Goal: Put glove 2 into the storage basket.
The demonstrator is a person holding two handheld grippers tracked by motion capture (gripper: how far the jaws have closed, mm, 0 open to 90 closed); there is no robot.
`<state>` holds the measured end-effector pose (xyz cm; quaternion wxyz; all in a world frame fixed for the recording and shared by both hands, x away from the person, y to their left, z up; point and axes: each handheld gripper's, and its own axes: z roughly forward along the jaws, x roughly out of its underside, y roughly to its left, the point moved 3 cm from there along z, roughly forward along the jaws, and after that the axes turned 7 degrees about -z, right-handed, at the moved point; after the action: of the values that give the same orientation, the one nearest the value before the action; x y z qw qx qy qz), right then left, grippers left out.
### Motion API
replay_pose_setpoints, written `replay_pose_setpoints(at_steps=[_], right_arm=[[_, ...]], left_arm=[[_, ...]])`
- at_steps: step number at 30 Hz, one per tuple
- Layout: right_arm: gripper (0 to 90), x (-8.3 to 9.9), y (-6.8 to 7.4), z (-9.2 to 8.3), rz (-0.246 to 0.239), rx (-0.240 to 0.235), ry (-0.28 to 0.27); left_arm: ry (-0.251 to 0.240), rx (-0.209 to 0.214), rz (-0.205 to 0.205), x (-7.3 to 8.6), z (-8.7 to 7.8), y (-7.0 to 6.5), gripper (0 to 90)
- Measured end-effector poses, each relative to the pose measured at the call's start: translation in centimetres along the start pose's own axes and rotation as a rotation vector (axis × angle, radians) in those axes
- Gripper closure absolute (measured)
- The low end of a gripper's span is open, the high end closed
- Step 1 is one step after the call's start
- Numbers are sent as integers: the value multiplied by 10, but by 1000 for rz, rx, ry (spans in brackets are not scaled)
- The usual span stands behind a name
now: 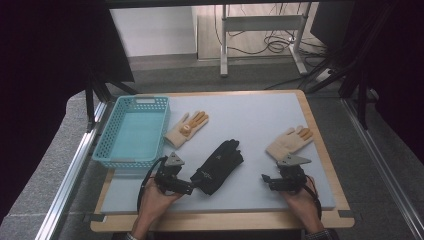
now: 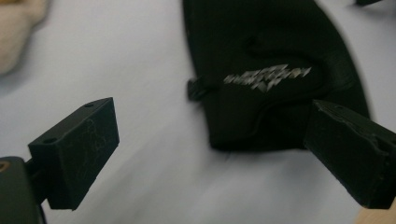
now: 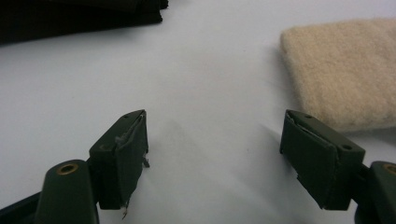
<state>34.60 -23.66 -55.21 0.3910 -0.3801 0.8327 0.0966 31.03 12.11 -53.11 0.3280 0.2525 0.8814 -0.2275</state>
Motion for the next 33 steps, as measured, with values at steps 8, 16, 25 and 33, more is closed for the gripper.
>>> replay_pose_setpoints(at_steps=[8,16,25,33], right_arm=[[227,0,0,0,1,0,0],[227,0,0,0,1,0,0],[225,0,0,0,1,-1,-1],[224,0,0,0,1,-2,-1]], left_arm=[[4,22,22,-22,7,-17,30],[37,-8,56,-40,28,-36,7],[81,-92,98,-45,57,-53,0],[149,-204,103,-41,78,-33,0]])
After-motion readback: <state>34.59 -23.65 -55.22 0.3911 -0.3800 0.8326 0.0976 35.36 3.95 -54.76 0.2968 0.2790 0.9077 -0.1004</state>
